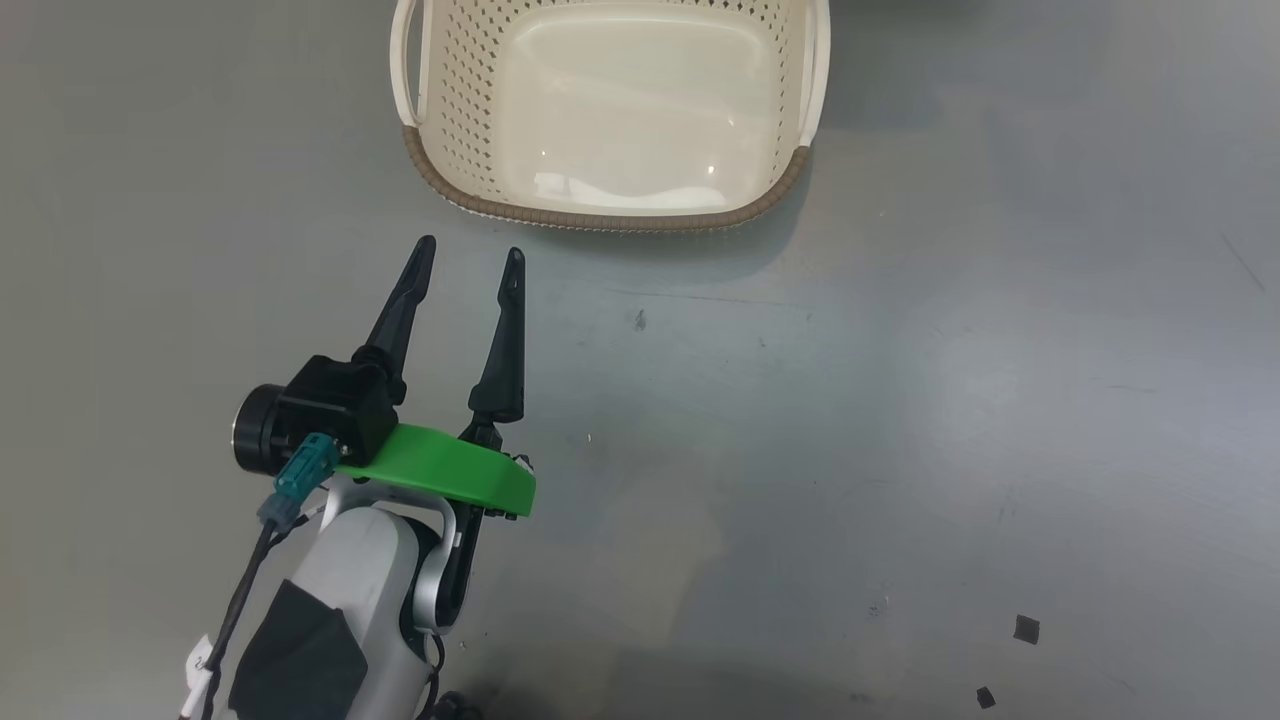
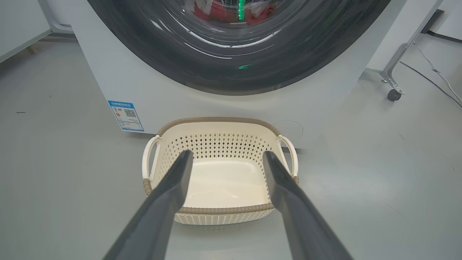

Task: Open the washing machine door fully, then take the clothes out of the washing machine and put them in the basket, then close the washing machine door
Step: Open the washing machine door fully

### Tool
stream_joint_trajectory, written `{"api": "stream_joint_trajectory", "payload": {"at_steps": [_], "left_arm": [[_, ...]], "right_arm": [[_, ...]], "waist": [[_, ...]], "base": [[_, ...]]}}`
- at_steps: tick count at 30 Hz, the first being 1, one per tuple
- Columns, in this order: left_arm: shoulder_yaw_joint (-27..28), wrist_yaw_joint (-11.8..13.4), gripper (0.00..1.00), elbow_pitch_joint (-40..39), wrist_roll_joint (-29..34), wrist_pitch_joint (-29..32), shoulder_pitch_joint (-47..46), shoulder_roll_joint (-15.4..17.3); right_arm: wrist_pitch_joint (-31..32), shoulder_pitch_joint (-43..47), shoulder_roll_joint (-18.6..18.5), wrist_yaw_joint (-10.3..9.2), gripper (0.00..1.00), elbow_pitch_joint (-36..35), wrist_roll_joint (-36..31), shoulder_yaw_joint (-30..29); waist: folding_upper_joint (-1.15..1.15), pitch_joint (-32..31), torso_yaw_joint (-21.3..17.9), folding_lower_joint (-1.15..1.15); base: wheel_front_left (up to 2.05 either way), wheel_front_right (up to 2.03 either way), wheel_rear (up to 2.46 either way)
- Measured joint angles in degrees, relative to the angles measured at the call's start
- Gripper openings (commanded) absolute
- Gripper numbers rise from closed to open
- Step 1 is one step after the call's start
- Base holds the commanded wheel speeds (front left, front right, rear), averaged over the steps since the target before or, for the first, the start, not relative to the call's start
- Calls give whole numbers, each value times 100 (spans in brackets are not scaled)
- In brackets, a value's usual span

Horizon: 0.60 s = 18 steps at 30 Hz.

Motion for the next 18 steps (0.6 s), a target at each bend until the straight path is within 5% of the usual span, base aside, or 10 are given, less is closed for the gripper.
{"api": "stream_joint_trajectory", "payload": {"at_steps": [18], "left_arm": [[-132, 0, 100, -34, -116, 0, -196, -26]], "right_arm": [[381, -687, -90, -97, 0, 757, -38, 159]], "waist": [[0, 317, 295, 0]], "base": [[0, 0, 0]]}}
